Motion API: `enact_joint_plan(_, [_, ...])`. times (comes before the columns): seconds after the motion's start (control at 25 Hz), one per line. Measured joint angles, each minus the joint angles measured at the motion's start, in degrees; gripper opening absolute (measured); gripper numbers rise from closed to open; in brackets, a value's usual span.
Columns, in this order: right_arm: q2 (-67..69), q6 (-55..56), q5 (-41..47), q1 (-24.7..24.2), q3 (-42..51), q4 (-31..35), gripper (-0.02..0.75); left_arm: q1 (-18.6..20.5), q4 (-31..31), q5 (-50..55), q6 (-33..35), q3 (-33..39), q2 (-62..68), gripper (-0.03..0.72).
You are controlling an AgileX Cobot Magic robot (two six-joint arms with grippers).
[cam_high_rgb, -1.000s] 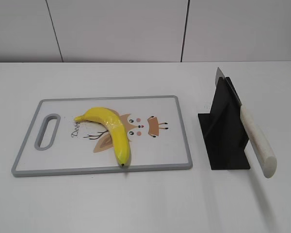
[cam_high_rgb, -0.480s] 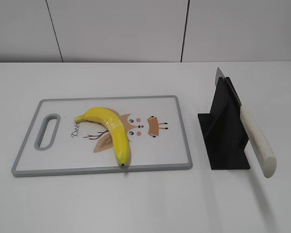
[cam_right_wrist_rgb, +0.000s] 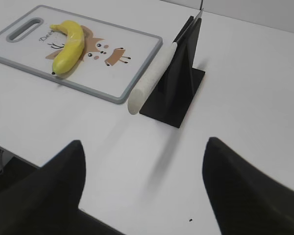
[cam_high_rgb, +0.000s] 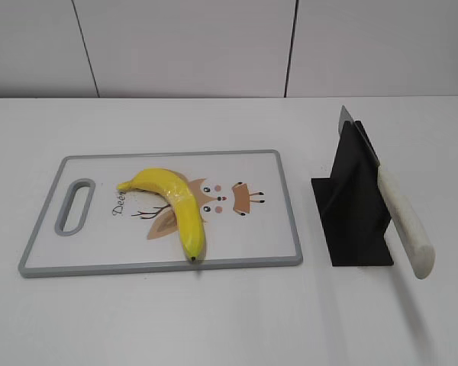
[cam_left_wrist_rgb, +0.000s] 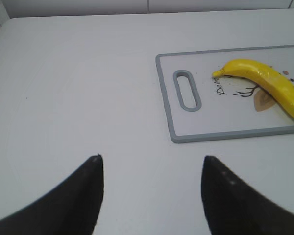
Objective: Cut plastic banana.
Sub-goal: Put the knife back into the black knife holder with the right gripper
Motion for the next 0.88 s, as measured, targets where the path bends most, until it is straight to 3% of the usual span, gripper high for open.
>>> enact_joint_plan(0.2, [0.0, 0.0, 0.0, -4.29, 0.0, 1.11, 0.568, 1.34, -0.05, 0.0, 0.0, 0.0, 0.0, 0.588])
enact_joint_plan(0.52, [0.0, 0.0, 0.0, -16.82, 0.0, 1.34, 0.568, 9.24, -0.05, 0.0, 0.0, 0.0, 0.0, 0.588])
enact_joint_plan(0.68, [0.0, 0.0, 0.0, -20.87, 0.0, 1.4, 0.568, 9.65, -0.04, 0.05, 0.0, 0.0, 0.0, 0.588])
enact_joint_plan(0.88, [0.0, 0.0, 0.0, -21.99, 0.0, 1.4, 0.568, 9.7, -0.1, 0.05, 0.0, 0.0, 0.0, 0.588])
